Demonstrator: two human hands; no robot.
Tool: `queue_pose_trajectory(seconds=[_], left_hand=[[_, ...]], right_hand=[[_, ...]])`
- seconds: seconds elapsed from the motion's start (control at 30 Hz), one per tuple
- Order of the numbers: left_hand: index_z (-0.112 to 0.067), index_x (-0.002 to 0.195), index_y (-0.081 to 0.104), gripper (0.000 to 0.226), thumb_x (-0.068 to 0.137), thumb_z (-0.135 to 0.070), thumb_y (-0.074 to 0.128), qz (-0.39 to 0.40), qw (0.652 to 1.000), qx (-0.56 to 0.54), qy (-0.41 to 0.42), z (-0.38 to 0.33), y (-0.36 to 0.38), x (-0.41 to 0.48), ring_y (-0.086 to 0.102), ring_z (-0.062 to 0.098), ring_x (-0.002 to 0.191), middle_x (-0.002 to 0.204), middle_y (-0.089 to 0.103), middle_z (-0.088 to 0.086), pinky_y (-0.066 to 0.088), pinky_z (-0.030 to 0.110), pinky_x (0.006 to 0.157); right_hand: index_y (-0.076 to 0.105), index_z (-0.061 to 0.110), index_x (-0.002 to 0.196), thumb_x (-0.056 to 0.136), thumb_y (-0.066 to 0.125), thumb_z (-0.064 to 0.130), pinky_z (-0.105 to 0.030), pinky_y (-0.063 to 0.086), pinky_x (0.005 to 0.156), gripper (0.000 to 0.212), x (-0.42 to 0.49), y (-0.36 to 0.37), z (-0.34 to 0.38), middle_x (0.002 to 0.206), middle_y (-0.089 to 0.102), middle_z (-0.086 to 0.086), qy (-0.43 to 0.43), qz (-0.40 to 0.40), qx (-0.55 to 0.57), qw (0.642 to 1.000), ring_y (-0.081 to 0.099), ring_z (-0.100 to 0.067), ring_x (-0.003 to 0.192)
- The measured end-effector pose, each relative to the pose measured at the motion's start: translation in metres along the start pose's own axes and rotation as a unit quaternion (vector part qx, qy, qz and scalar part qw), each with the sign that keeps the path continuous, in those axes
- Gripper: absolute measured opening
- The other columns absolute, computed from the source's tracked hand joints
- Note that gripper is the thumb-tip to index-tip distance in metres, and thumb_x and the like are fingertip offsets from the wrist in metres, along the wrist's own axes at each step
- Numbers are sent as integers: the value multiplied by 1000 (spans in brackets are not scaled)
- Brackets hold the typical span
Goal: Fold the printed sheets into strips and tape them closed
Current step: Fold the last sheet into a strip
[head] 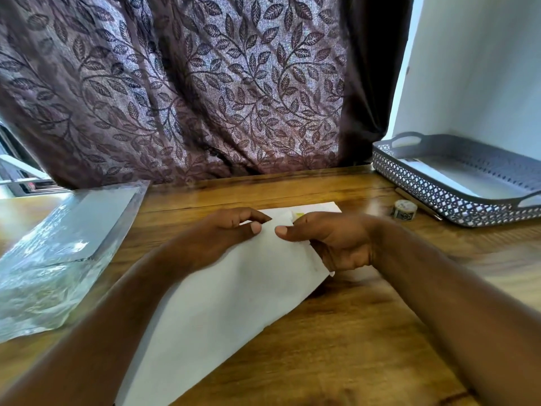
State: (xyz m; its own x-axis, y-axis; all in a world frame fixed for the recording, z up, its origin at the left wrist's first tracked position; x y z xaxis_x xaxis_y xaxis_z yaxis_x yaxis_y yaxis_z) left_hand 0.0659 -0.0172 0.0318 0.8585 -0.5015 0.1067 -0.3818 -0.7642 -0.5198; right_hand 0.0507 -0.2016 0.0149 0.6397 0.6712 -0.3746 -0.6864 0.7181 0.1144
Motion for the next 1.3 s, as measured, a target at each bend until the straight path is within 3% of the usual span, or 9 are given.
queue_pose_trajectory(seconds=[0.07,0.2,0.33,0.5,0.63,0.73,1.03,1.1,1.3], left_hand=[[-23,118,69,30,94,-36,55,-2,999,42,17,-5,2,0,69,2,99,108,75,-13,53,17,81],[-49,108,63,30,94,-66,43,-43,964,256,49,-11,-2,0,61,-12,97,103,65,-34,48,17,80],[-43,118,59,59,87,-79,24,-132,901,408,61,-10,-21,-1,66,13,96,108,73,-12,55,41,81],[-29,133,56,70,90,-80,34,-202,848,462,165,-25,-19,-8,57,22,118,130,66,-1,47,45,99],[-28,155,29,111,70,-96,45,-188,826,499,185,-31,-9,-12,37,18,138,149,43,-5,24,45,116],[-24,159,21,128,60,-101,46,-161,815,525,186,-30,0,-12,32,25,144,154,34,-3,22,53,119],[-25,161,19,120,67,-97,41,-182,785,558,199,-33,7,-12,36,31,142,152,39,4,20,60,117],[-26,161,19,118,67,-92,49,-188,781,562,199,-36,10,-12,39,30,140,150,41,4,20,59,117],[-28,158,25,98,75,-68,59,-215,773,564,196,-40,8,-12,47,24,132,148,45,-5,34,52,106]], right_hand=[[57,-3,135,100,58,29,-33,62,67,48,1,3,-2,117,72,-15,2,17,-9,1000,73,-24,93],[55,-3,139,94,64,28,-50,53,95,56,3,-2,-2,135,61,-23,-13,-1,-21,1000,62,-36,115],[64,2,133,93,63,28,-47,53,98,47,0,-20,4,134,65,-20,-48,-31,47,997,67,-31,113],[71,7,126,93,63,30,-47,57,97,41,-3,-30,10,131,68,-16,-107,-33,113,987,69,-30,114],[76,10,118,82,72,33,-46,58,94,43,-3,-29,14,124,72,-14,-140,-18,147,979,71,-29,112],[76,11,118,78,77,33,-44,58,92,45,-4,-28,15,123,73,-13,-154,-4,161,975,71,-28,112],[72,12,124,68,91,41,-47,56,95,66,-9,-22,21,121,73,-14,-176,52,146,972,70,-31,110],[72,11,125,67,91,41,-48,57,94,68,-9,-22,22,121,72,-15,-184,50,151,970,70,-33,110],[75,9,120,66,90,46,-44,59,87,67,-11,-20,24,112,76,-13,-196,64,163,965,73,-29,103]])
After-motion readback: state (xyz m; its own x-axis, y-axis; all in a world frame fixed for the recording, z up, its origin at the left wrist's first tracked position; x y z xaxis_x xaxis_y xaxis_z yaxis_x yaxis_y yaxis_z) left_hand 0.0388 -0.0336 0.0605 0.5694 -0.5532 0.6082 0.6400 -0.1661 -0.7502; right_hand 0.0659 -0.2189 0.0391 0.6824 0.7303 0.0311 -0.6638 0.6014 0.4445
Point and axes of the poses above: each hand's wrist, its own x-axis towards the middle knuckle, its own y-axis out of the palm, z = x × y, the point moved 5 cm from there along x, towards the middle knuckle
